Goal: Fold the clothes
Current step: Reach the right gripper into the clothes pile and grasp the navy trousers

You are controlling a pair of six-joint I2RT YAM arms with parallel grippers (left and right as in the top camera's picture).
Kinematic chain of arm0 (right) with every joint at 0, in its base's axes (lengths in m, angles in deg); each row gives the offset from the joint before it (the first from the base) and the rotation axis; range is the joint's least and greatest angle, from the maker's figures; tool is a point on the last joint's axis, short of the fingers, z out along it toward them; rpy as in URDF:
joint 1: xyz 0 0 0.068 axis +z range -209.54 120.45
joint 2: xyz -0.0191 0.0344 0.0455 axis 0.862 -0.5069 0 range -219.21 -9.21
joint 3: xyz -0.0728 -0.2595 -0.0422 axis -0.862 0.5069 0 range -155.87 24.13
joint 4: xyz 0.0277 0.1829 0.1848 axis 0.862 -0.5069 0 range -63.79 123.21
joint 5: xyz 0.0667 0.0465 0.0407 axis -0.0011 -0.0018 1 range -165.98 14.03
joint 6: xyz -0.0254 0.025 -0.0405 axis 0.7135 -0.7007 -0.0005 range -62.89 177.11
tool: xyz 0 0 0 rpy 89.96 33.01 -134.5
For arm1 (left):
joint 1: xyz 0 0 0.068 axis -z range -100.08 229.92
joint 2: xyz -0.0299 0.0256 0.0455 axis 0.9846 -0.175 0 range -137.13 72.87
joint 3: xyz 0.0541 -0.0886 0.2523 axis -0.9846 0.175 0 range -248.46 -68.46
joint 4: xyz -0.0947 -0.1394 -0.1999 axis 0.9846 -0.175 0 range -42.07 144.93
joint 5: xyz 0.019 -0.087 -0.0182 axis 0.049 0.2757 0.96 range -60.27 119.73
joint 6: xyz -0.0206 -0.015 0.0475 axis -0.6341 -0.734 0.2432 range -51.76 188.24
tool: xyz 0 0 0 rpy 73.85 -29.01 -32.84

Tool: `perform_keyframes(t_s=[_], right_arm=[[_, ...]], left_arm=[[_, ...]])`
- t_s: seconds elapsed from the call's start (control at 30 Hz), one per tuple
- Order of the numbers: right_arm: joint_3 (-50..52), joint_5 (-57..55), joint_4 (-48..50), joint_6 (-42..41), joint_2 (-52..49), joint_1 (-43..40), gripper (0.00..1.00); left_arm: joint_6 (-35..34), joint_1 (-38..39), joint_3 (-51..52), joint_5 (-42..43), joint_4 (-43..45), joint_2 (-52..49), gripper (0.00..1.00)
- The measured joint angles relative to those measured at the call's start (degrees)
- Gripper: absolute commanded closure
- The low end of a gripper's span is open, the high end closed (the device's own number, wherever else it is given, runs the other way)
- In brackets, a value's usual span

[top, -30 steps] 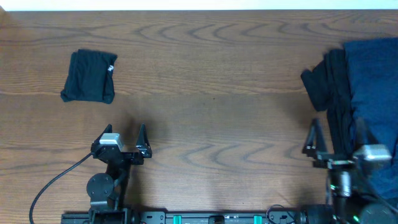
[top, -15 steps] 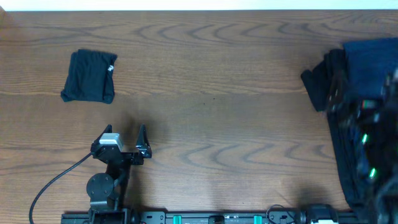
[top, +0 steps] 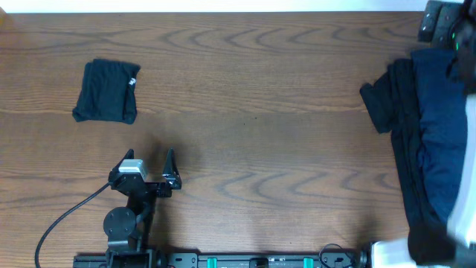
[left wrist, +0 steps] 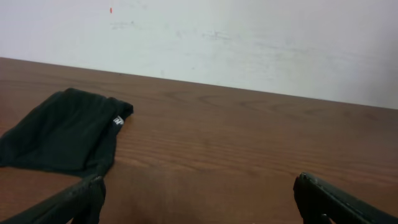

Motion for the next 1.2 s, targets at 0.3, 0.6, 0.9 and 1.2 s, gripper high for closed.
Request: perform_keyframes(t_s=[0.3,0.6,0.9,1.2], right_arm=[[-0.3,-1.7,2.0,1.3,-19.5,-7.7,0.14],[-0.3,0.4,5.7,2.6,-28.7,-8.3,0.45],[-0.3,0.7,6.8,6.1,-38.4,-8.3,0.35],[-0.3,-1.9,8.5,7.9,-44.4,-8.3,0.32]], left_arm=[[0.0,0.0,0.0,0.0,0.0,0.0,0.02],[0.0,0.0,0.0,0.0,0.0,0.0,0.02],[0.0,0.0,0.0,0.0,0.0,0.0,0.02],[0.0,0.0,0.0,0.0,0.0,0.0,0.02]])
